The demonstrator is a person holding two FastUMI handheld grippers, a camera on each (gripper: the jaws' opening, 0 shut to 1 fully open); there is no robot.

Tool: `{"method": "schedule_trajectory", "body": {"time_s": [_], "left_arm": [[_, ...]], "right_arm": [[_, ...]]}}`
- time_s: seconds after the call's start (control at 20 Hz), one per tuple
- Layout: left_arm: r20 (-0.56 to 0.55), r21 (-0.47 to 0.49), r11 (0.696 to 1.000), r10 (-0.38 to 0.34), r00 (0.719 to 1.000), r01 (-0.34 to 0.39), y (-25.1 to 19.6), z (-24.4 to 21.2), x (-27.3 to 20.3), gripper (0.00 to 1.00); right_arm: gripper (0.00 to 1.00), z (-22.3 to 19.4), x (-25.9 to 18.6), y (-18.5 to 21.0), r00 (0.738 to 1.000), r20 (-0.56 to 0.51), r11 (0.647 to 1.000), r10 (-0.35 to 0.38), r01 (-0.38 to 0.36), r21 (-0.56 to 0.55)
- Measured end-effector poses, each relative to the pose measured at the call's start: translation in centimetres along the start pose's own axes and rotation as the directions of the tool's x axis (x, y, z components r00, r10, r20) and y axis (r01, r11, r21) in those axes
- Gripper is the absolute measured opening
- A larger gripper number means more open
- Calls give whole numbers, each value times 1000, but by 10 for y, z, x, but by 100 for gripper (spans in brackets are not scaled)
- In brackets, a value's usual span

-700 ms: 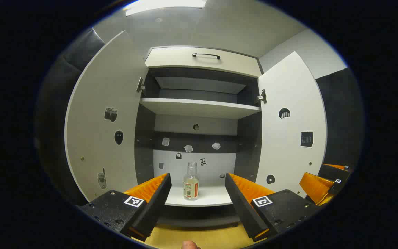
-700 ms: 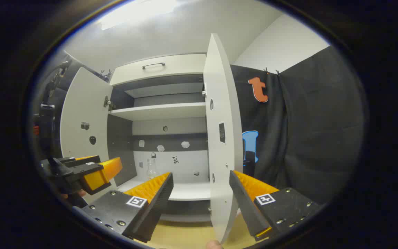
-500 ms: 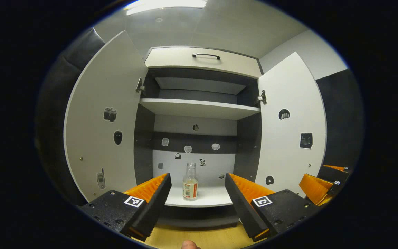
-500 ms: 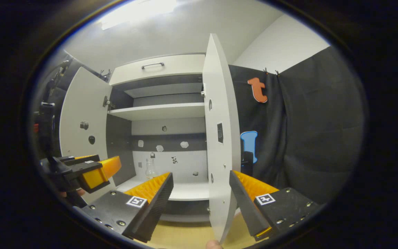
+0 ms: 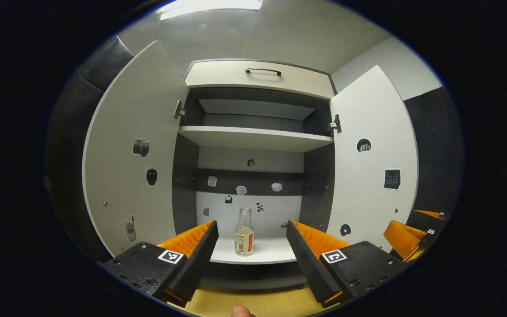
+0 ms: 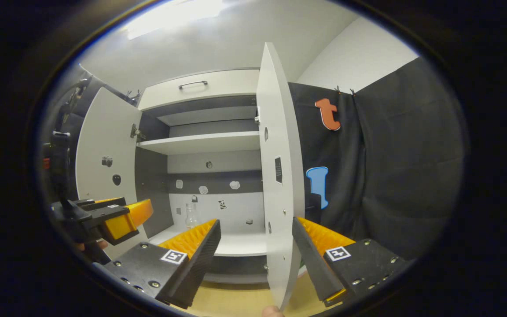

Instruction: Grasp the bottle in the cabinet with the left hand and place it on the coaster, then close the right door with the right hand and the left door with the left hand.

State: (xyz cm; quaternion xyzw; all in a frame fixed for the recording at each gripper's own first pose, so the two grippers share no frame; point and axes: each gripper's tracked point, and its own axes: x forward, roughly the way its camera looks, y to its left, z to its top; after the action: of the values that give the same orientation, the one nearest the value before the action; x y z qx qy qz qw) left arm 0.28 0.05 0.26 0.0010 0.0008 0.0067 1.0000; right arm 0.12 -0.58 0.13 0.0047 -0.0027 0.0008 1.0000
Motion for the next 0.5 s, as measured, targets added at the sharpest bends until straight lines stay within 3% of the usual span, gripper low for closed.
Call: {"method": "schedule_trajectory", "body": {"time_s": [0.5], "left_arm": [[-40,12,1000,2,999,-2,-4,-16,3,98]], "right_arm": [[98,1,-5,-2,1000,7,1000,-2,2,-4]]}}
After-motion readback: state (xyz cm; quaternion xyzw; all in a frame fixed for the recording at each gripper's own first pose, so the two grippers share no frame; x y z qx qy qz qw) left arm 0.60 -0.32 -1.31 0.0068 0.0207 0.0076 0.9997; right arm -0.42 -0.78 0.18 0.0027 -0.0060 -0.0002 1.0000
